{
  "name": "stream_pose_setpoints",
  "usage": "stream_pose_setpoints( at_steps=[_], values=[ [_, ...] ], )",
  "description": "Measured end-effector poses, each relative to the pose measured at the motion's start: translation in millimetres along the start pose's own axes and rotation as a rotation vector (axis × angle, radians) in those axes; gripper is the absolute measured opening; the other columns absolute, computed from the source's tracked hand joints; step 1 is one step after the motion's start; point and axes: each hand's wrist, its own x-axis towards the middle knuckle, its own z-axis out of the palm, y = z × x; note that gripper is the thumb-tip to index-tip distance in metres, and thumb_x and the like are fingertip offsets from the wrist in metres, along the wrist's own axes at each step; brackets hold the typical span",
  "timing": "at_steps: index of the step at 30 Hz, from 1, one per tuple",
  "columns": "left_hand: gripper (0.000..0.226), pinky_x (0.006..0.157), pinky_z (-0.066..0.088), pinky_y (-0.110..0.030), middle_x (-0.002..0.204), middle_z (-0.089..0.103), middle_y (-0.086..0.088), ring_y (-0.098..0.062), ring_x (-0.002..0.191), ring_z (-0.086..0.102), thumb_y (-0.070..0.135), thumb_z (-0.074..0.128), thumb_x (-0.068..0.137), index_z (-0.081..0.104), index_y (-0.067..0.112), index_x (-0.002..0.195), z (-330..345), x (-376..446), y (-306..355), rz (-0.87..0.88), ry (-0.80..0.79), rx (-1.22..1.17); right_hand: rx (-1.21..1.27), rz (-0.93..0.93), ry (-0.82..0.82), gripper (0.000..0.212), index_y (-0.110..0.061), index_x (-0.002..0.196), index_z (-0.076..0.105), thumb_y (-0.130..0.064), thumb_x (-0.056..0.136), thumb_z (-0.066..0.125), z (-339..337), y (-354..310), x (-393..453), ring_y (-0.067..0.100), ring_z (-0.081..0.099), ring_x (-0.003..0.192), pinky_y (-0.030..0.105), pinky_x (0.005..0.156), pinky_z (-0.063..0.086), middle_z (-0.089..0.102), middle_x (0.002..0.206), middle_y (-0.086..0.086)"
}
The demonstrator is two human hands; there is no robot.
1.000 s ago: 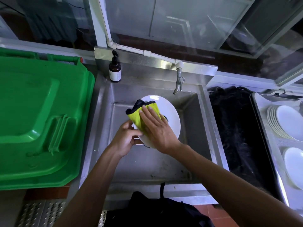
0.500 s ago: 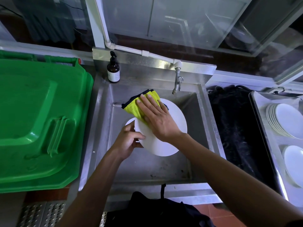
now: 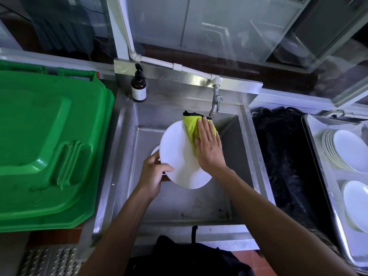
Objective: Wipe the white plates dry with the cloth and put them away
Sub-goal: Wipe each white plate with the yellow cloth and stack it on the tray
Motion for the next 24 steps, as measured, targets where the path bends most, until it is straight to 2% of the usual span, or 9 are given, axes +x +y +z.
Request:
stream_pose_setpoints(
  at_steps=[4,9,12,14,20,24],
  values=[
    [0.055,0.066,0.059,-0.043,0.113,0.072,-0.014,-0.033,0.093,0.07,0.005,0.066,0.058,0.073,0.02,0.111,3.1,1.6,-1.9,0.006,0.014,-0.025,0.055,0.08,-0.008,0.059,-0.026,0.162,-0.003,-0.027,0.11,0.025,5.1,0.6,-15.7,0.009,-0.019,0.153,0.042,0.127,-0.005,-0.014,0.169,-0.01],
    [0.054,0.065,0.059,-0.041,0.104,0.075,-0.008,-0.025,0.086,0.071,0.007,0.07,0.062,0.069,0.013,0.115,7.5,4.8,-0.3,0.011,0.036,-0.057,0.15,0.155,-0.121,0.062,-0.028,0.162,-0.002,-0.024,0.109,0.029,17.0,-8.0,-38.7,0.009,-0.017,0.154,0.048,0.126,-0.001,-0.014,0.168,-0.013],
    [0.049,0.069,0.059,-0.043,0.104,0.074,-0.009,-0.027,0.087,0.07,0.006,0.073,0.068,0.07,0.013,0.116,9.7,7.0,0.2,0.017,0.018,-0.084,0.22,0.152,-0.126,0.062,-0.027,0.161,-0.003,-0.023,0.109,0.031,25.2,-20.0,-52.8,0.01,-0.015,0.155,0.049,0.126,0.003,-0.014,0.167,-0.014],
    [0.043,0.066,0.059,-0.041,0.106,0.074,-0.009,-0.028,0.087,0.069,0.0,0.072,0.078,0.07,0.013,0.119,11.0,9.3,0.2,0.019,-0.004,-0.11,0.255,0.136,-0.127,0.062,-0.027,0.161,-0.002,-0.023,0.109,0.031,29.9,-30.2,-58.2,0.011,-0.015,0.155,0.05,0.126,0.006,-0.014,0.167,-0.013],
    [0.041,0.059,0.053,-0.03,0.102,0.071,-0.009,-0.026,0.077,0.065,-0.001,0.067,0.083,0.07,0.016,0.12,11.7,12.2,-4.7,0.022,-0.011,-0.198,0.315,0.048,-0.095,0.06,-0.026,0.162,0.006,-0.032,0.109,0.034,38.8,-49.0,-71.1,0.015,-0.01,0.156,0.054,0.125,0.014,-0.005,0.169,-0.009],
    [0.045,0.056,0.053,-0.03,0.102,0.073,-0.009,-0.027,0.079,0.068,-0.008,0.062,0.084,0.068,0.012,0.124,14.5,13.9,-8.7,0.035,0.011,-0.246,0.274,0.041,-0.022,0.058,-0.021,0.162,0.015,-0.027,0.109,0.039,39.2,-39.7,-73.3,0.022,0.0,0.157,0.05,0.125,0.016,0.007,0.169,-0.004]
  ],
)
